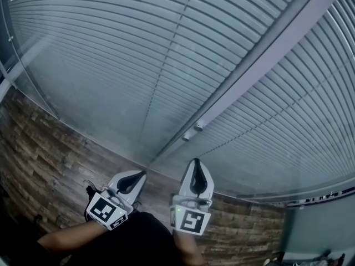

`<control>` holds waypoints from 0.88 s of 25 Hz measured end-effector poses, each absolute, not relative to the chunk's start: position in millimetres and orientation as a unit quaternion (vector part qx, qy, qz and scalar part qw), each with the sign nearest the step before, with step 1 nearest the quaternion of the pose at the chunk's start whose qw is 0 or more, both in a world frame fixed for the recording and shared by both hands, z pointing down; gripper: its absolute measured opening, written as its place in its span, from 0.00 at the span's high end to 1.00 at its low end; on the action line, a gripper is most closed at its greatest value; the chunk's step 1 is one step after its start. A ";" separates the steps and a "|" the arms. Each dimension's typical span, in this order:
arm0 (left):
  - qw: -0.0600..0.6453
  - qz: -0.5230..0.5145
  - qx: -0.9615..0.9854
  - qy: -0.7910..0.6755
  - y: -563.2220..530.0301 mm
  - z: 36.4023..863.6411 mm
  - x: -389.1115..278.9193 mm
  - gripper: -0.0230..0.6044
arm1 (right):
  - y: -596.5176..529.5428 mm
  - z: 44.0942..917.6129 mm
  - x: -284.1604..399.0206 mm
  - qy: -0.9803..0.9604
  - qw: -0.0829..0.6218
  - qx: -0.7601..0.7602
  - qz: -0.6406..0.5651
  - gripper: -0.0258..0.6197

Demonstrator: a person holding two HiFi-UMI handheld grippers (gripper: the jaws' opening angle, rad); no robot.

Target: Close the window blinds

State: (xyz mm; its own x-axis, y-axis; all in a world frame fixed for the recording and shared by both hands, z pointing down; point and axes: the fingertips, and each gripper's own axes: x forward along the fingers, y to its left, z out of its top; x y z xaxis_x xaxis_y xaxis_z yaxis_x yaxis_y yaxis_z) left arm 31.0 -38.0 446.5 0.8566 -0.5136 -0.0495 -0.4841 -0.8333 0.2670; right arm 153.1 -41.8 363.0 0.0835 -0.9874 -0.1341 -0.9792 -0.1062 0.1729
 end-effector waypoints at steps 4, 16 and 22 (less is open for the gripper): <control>0.117 -0.071 0.957 -0.256 -37.8 440.3 32.8 0.97 | -28.9 376.8 149.4 -0.669 0.022 0.737 -0.092 0.96; 0.109 -0.072 0.959 -0.251 -32.7 438.8 32.6 0.97 | -25.9 404.8 144.0 -0.679 0.023 0.732 -0.054 0.96; 0.100 -0.071 0.961 -0.247 -27.7 433.9 35.7 0.97 | -19.0 390.7 155.8 -0.666 0.015 0.743 -0.062 0.96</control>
